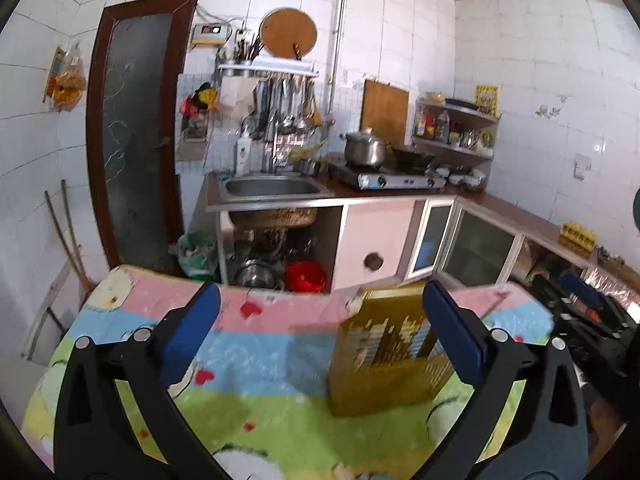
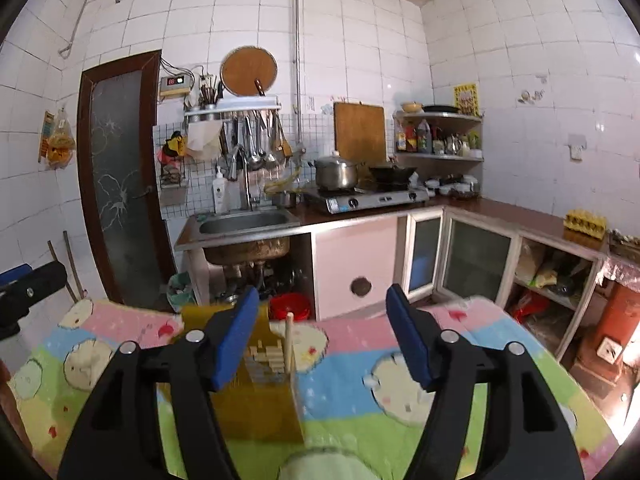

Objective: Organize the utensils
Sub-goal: 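Open the left tool dropping its chopstick in while the right tool releases its own, then move both open tools back down to the remaining chopsticks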

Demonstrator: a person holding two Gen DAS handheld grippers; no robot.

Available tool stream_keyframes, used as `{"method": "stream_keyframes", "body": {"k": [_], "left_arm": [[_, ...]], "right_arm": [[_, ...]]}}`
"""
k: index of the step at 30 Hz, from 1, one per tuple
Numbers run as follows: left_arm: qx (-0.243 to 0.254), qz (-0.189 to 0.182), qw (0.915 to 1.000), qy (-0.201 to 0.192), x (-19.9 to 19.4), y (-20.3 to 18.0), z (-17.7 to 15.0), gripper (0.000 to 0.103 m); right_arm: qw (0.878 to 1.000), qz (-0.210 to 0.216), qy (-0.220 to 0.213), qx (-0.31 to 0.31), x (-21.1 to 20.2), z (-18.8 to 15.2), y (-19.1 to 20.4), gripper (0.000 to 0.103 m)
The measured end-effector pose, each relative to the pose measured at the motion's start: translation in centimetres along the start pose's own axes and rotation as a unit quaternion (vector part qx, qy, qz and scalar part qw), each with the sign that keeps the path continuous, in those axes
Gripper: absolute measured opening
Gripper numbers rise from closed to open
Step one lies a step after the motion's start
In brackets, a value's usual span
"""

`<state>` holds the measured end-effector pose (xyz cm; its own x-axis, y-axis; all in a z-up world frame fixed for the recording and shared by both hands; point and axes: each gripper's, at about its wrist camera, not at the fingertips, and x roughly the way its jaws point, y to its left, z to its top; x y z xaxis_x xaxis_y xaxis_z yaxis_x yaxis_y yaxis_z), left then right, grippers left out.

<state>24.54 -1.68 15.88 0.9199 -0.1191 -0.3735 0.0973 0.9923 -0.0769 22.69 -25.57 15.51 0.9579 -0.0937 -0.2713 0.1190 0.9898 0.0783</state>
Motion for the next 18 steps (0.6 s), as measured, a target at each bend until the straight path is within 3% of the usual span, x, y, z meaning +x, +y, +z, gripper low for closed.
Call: {"method": "stream_keyframes", "body": {"k": [6, 11, 18], "left_arm": [[-0.005, 0.012, 0.9981, 0.059, -0.2, 1.5, -5.5, 0.098], [-0.010, 0.010, 0.9933, 0.115, 1.6, 1.5, -10.0, 0.098], [0.015, 0.012, 0.9772, 0.211, 5.0, 0.2, -16.2, 0.098]], "right_arm": [[0.998, 0.007, 0.050, 0.022, -2.6, -4.8, -1.2, 0.069], [0.994, -0.003, 0.110, 0.008, -2.4, -10.3, -1.3, 0.069], [0.978, -0.006, 0.210, 0.013, 0.0, -17.2, -1.3, 0.069]]}}
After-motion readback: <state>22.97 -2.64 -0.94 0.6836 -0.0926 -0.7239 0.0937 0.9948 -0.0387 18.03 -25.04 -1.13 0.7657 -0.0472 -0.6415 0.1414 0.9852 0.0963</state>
